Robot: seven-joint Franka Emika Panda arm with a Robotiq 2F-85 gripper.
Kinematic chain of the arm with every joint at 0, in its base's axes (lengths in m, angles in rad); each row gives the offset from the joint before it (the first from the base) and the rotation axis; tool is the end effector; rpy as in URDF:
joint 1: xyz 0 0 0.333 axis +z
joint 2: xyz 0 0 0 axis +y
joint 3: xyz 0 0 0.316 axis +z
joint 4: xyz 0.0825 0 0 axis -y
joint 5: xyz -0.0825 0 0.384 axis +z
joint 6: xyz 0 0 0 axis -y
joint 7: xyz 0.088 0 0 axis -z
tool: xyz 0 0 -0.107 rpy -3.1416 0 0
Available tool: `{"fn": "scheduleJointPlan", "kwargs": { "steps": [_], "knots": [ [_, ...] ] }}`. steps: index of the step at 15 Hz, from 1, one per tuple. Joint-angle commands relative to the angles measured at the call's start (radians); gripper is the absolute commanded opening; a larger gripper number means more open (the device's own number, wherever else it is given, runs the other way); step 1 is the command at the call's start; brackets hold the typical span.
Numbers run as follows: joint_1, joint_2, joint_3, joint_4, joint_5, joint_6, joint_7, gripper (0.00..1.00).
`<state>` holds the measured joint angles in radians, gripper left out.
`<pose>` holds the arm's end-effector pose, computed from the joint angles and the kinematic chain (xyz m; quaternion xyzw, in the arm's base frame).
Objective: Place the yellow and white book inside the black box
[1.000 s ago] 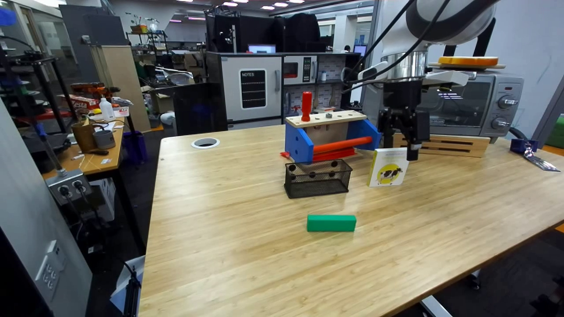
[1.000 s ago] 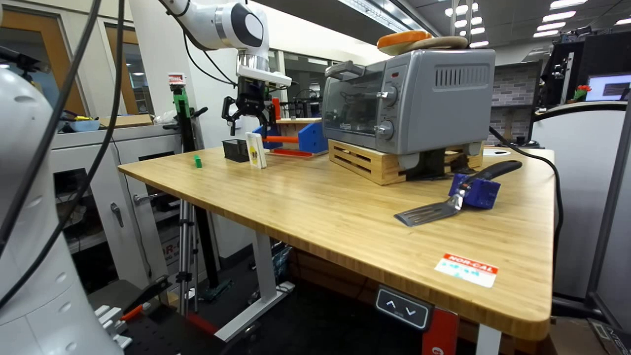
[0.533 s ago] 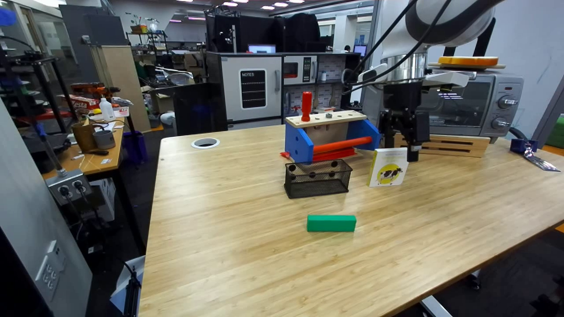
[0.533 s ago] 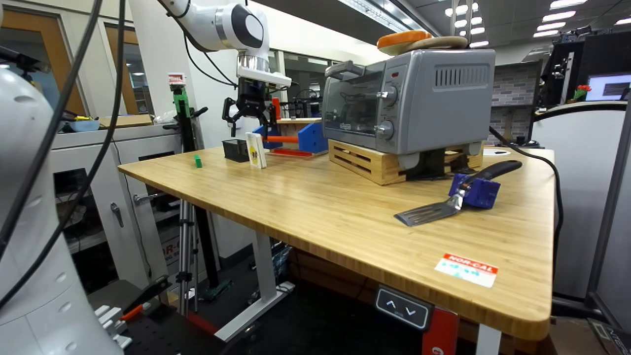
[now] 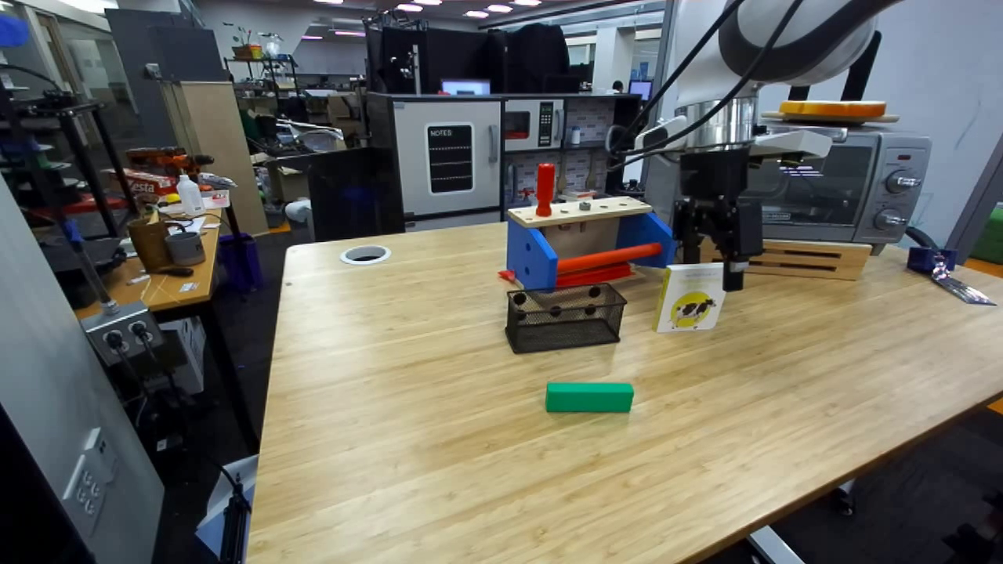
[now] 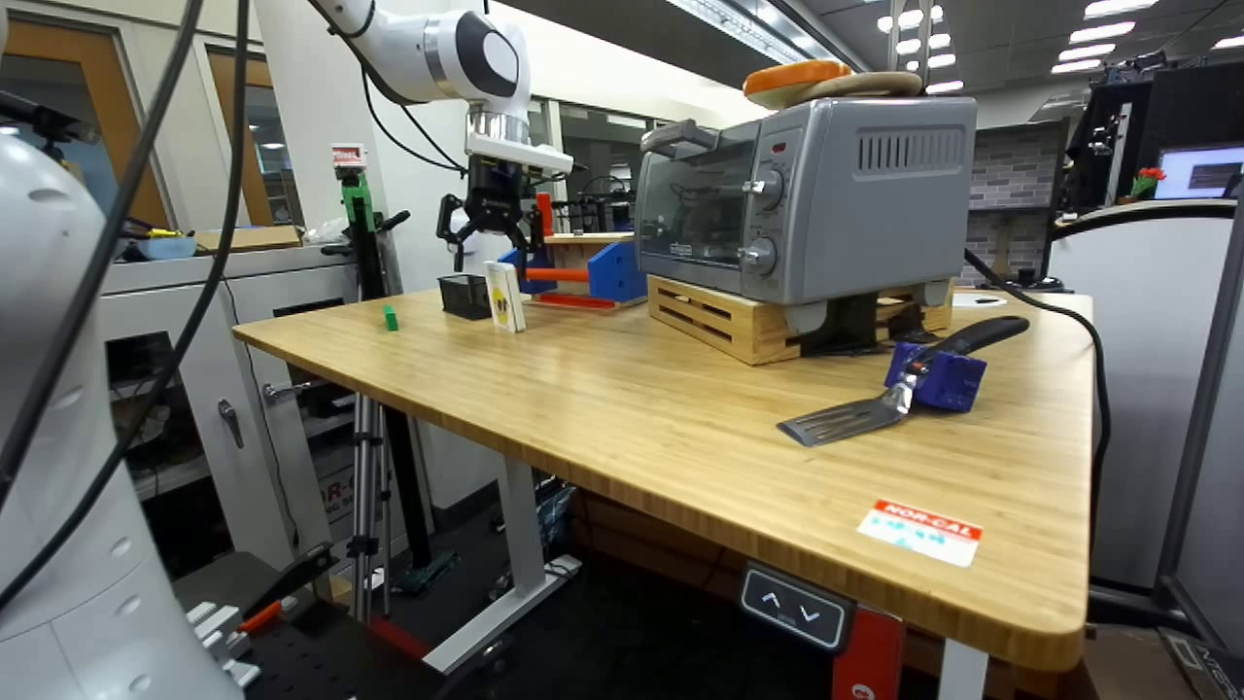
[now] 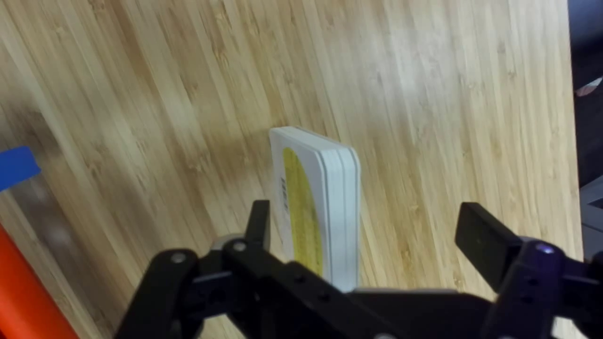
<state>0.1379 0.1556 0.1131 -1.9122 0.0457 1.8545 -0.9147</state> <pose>0.5524 0.1433 0.3993 -0.8344 -0.5400 0.0905 0.0628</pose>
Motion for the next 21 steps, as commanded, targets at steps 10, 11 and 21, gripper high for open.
{"fn": "scheduleJointPlan", "kwargs": {
  "steps": [10,11,21],
  "knots": [
    [-0.012,0.019,0.015,0.022,-0.013,-0.018,0.030,0.60],
    [-0.012,0.019,0.015,0.022,-0.012,-0.017,0.034,0.53],
    [-0.014,0.016,0.015,0.024,-0.008,-0.019,0.067,0.04]
  ]
}}
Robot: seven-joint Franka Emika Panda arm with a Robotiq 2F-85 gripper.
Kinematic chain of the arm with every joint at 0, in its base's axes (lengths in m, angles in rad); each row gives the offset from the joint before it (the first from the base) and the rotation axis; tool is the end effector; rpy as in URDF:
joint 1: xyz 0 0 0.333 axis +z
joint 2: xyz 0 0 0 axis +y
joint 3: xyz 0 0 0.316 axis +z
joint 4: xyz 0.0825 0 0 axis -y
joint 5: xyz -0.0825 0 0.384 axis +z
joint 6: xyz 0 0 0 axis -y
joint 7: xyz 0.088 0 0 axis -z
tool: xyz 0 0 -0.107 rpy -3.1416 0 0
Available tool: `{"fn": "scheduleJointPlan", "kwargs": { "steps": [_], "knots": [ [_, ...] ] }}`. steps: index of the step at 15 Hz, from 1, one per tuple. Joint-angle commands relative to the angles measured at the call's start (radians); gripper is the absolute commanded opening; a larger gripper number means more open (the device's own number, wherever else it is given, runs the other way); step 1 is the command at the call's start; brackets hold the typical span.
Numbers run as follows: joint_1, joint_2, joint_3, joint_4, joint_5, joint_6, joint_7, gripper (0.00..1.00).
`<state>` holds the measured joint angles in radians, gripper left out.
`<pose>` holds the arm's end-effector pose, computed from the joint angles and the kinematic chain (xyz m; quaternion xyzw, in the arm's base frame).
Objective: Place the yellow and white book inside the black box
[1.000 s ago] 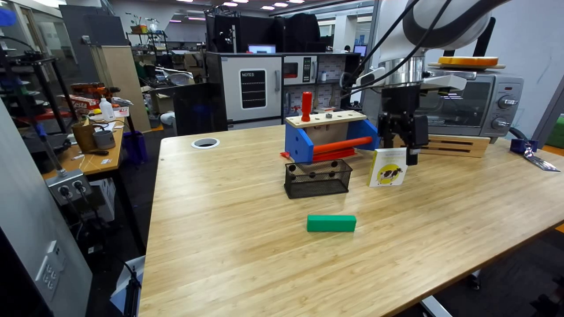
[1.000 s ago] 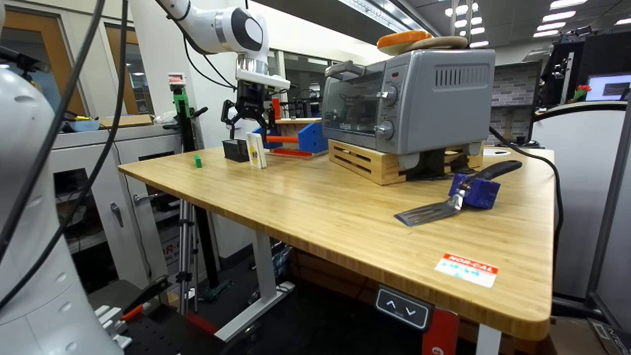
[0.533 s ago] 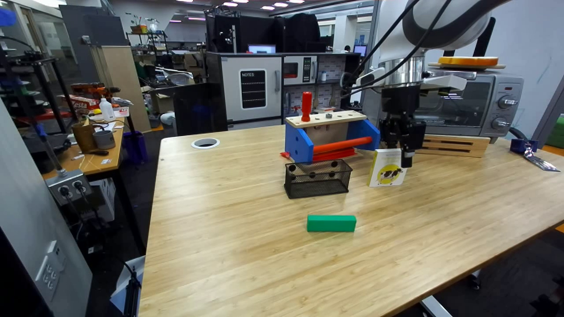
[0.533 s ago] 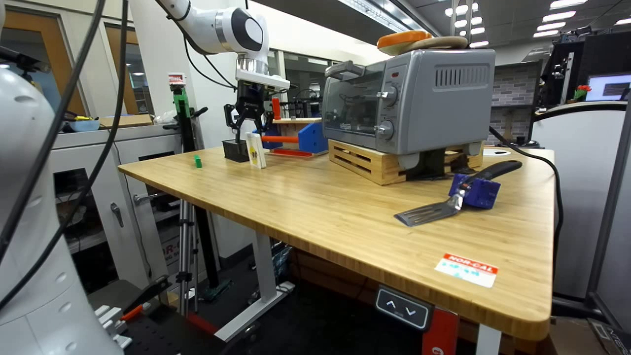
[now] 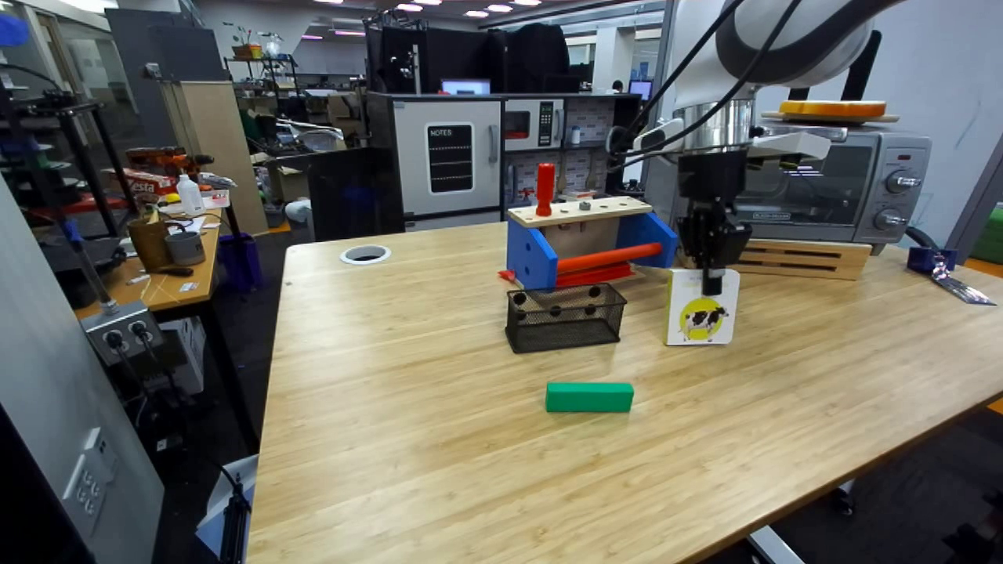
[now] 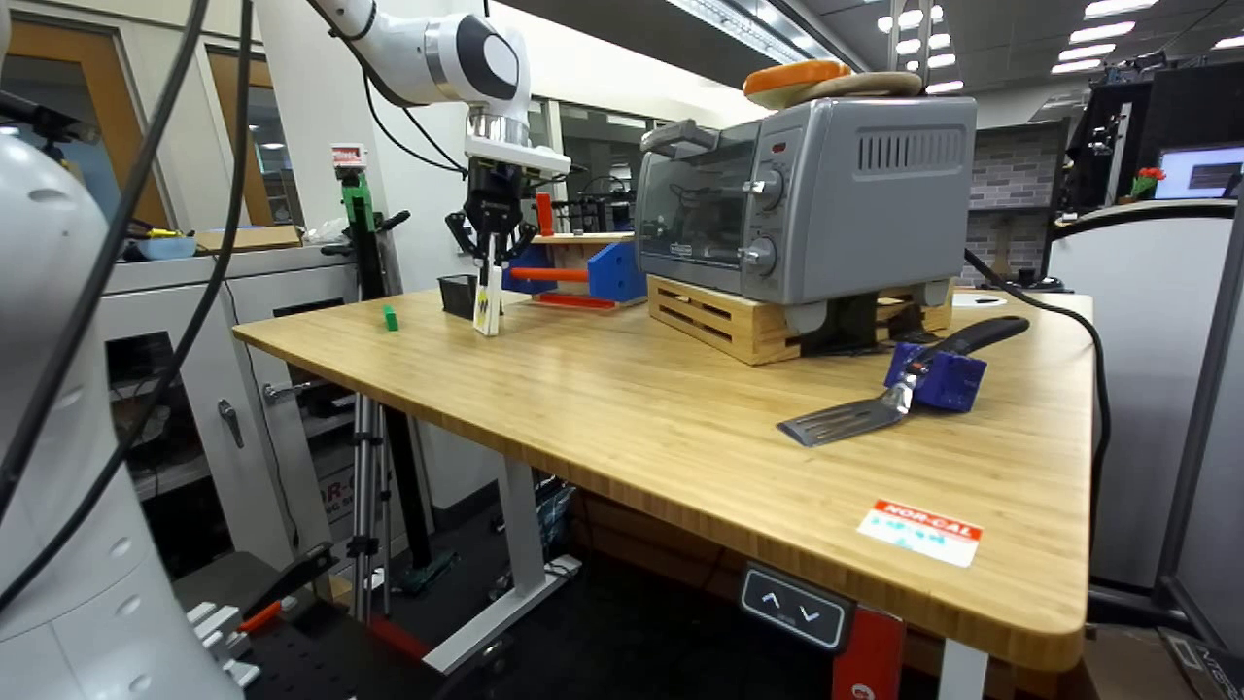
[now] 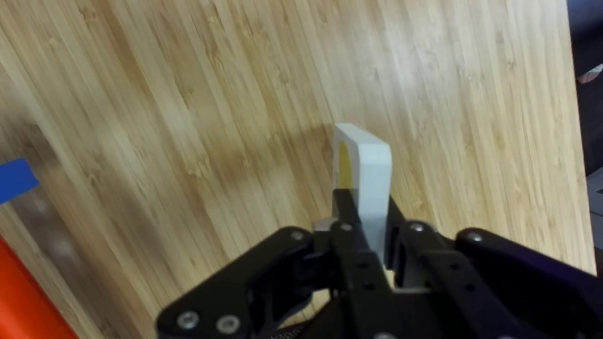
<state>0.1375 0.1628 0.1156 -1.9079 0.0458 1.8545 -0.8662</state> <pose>0.5535 0.1447 0.3971 -0.8466 -0.5204 0.0932 0.0615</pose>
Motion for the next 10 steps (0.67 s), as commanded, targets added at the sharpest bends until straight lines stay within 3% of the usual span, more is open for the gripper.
{"fn": "scheduleJointPlan", "kwargs": {
  "steps": [1,10],
  "knots": [
    [-0.013,0.007,0.013,0.020,-0.009,-0.018,0.020,0.04],
    [-0.003,-0.055,0.012,0.039,-0.095,0.059,0.105,0.04]
  ]
}}
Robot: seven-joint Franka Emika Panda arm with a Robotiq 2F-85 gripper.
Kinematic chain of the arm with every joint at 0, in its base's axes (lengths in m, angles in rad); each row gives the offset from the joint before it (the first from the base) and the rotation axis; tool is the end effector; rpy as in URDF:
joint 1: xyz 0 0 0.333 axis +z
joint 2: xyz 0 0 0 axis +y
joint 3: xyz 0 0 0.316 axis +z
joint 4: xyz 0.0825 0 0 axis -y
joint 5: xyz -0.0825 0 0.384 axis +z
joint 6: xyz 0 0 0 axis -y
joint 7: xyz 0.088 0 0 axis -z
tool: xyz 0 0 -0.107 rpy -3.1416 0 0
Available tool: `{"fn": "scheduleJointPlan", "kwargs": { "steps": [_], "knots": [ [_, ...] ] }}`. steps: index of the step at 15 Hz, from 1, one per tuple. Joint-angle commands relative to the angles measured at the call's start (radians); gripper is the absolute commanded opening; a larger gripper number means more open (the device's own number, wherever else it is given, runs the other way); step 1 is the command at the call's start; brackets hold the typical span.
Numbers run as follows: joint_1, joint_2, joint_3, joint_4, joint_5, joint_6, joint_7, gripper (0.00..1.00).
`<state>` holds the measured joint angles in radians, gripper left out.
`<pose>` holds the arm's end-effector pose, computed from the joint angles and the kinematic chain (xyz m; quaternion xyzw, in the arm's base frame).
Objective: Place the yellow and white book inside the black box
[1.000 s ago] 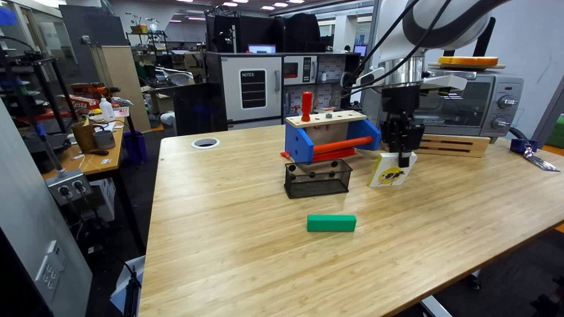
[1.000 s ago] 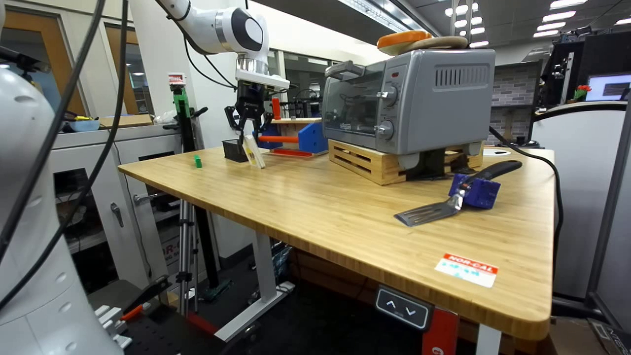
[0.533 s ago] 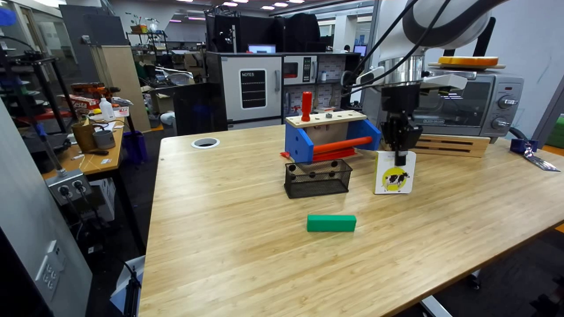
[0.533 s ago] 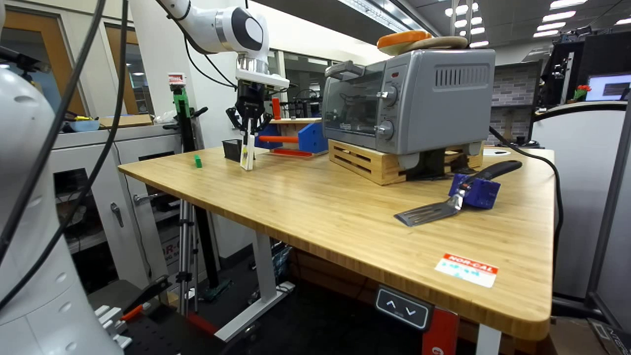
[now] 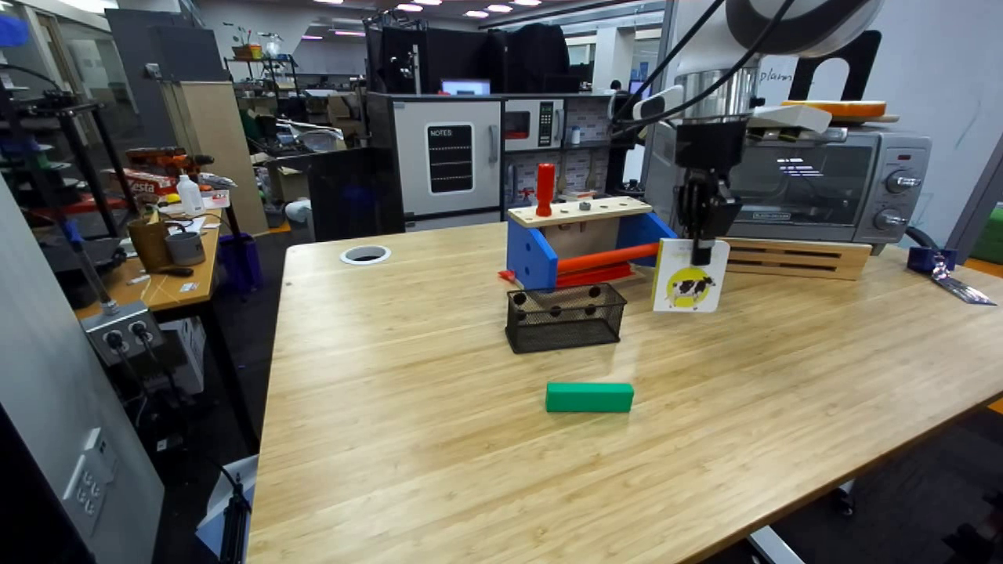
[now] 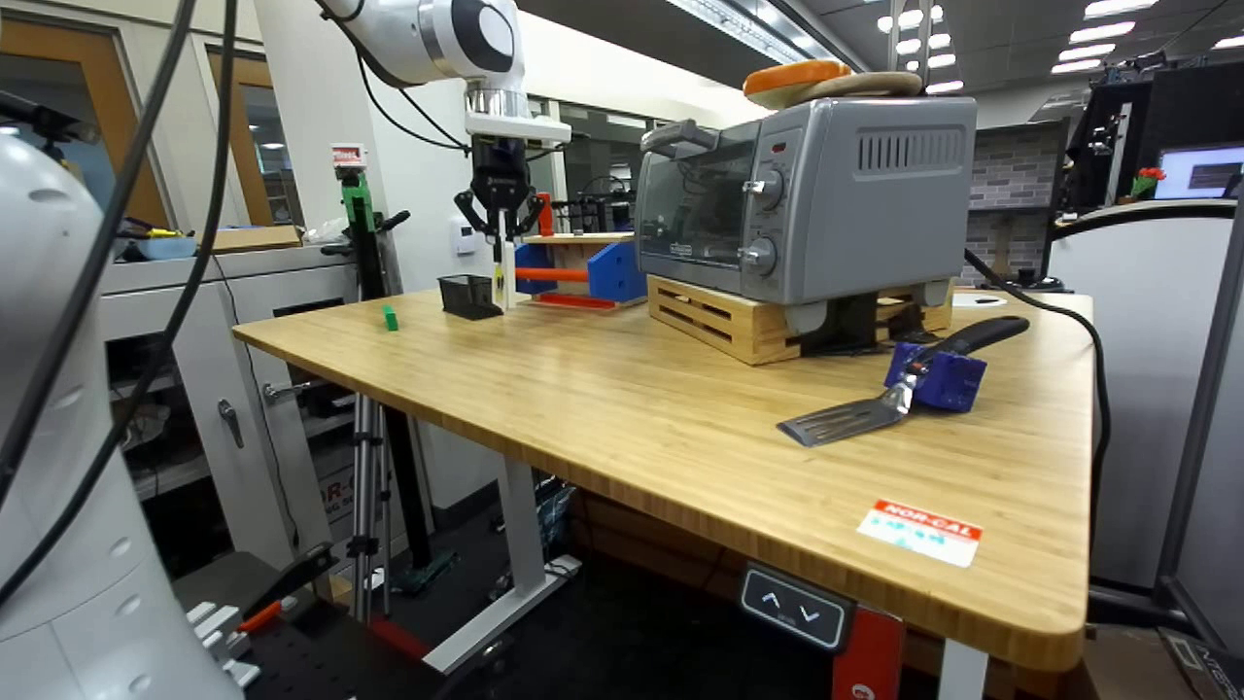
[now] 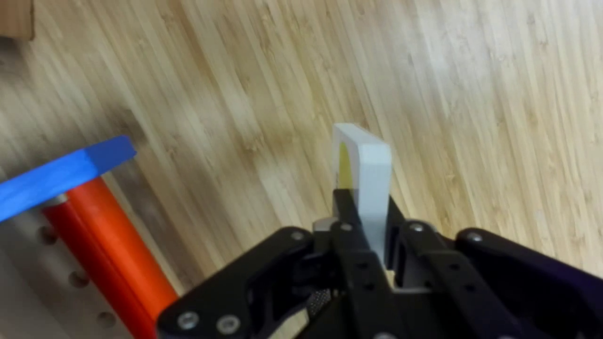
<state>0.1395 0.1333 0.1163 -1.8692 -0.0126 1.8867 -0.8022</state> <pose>0.5639 0.1443 0.4335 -0.8608 -0.5058 0.0548 0.0173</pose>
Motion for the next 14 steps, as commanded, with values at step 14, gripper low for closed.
{"fn": "scheduleJointPlan", "kwargs": {
  "steps": [14],
  "knots": [
    [0.019,-0.047,0.045,0.023,-0.124,0.095,0.076,0.04]
  ]
}}
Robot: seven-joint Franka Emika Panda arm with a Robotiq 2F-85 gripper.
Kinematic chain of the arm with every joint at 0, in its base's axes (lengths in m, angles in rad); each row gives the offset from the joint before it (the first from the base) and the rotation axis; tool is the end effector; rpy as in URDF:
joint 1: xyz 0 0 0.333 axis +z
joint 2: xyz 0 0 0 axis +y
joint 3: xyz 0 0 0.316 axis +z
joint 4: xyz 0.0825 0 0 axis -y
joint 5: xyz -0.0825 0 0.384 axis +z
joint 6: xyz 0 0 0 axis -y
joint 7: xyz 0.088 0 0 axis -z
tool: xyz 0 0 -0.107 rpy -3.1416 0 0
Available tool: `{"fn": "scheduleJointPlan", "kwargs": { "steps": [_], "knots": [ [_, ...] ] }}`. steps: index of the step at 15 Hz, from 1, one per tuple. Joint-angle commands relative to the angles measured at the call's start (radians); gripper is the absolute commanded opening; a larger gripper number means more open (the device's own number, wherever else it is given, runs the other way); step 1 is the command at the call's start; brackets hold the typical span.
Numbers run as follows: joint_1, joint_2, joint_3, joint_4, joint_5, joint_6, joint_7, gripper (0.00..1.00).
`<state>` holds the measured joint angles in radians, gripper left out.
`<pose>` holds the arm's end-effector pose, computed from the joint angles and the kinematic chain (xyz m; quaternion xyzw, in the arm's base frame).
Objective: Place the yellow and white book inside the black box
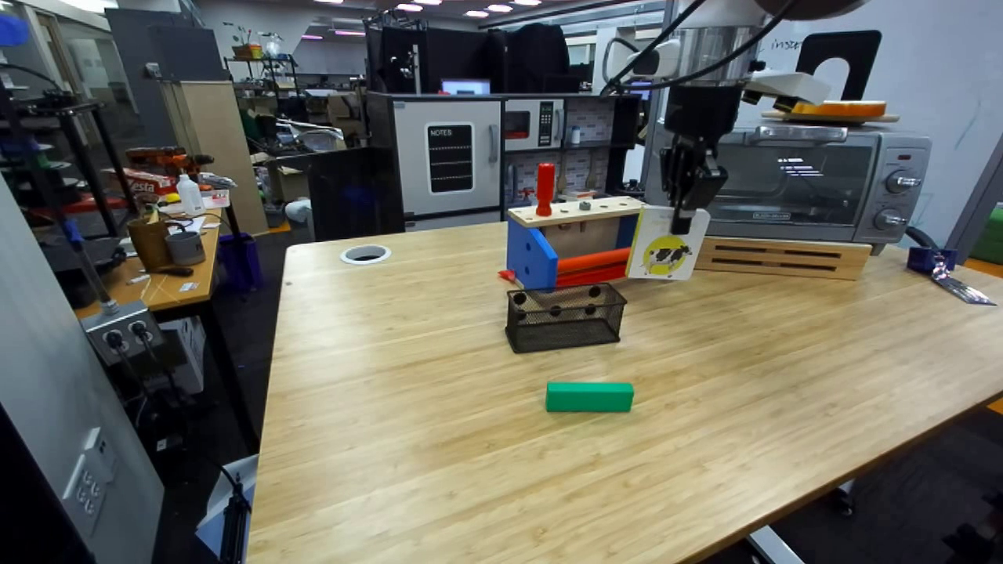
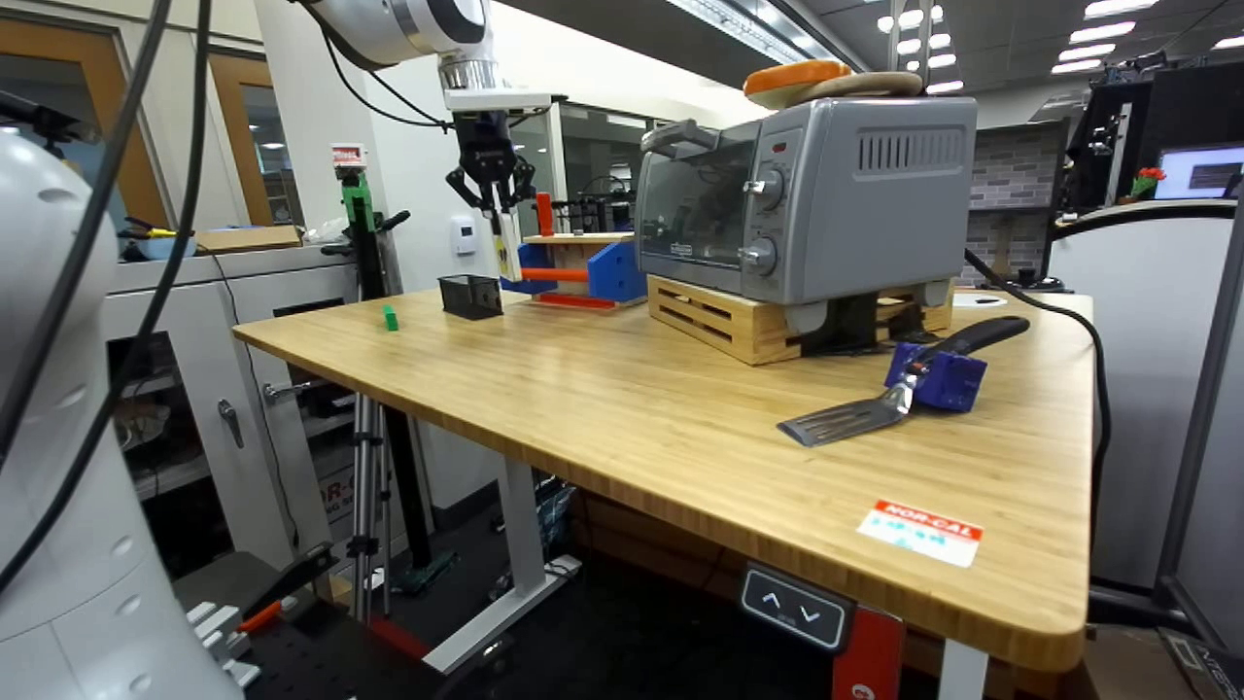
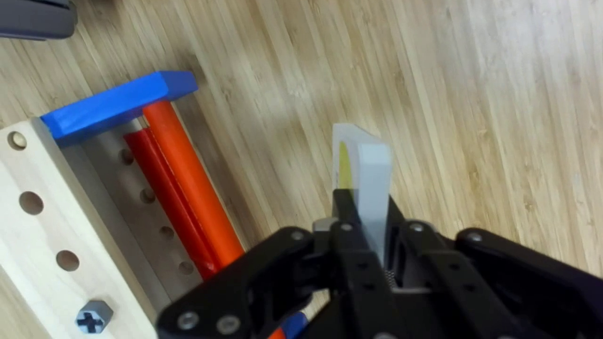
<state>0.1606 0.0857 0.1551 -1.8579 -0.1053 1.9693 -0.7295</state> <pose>0.5614 0.1739 0.4739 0.8558 0.5154 0.0045 0.0440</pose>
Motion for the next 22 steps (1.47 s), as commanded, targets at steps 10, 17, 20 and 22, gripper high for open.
{"fn": "scheduleJointPlan", "kwargs": {
  "steps": [10,17,20,22],
  "knots": [
    [0.009,-0.016,0.021,0.002,-0.041,0.039,-0.063,0.04],
    [0.025,-0.025,0.043,0.000,-0.044,0.062,-0.128,0.04],
    [0.031,-0.022,0.052,0.003,-0.043,0.061,-0.146,0.04],
    [0.042,-0.010,0.062,0.014,-0.047,0.053,-0.150,0.04]
  ]
}}
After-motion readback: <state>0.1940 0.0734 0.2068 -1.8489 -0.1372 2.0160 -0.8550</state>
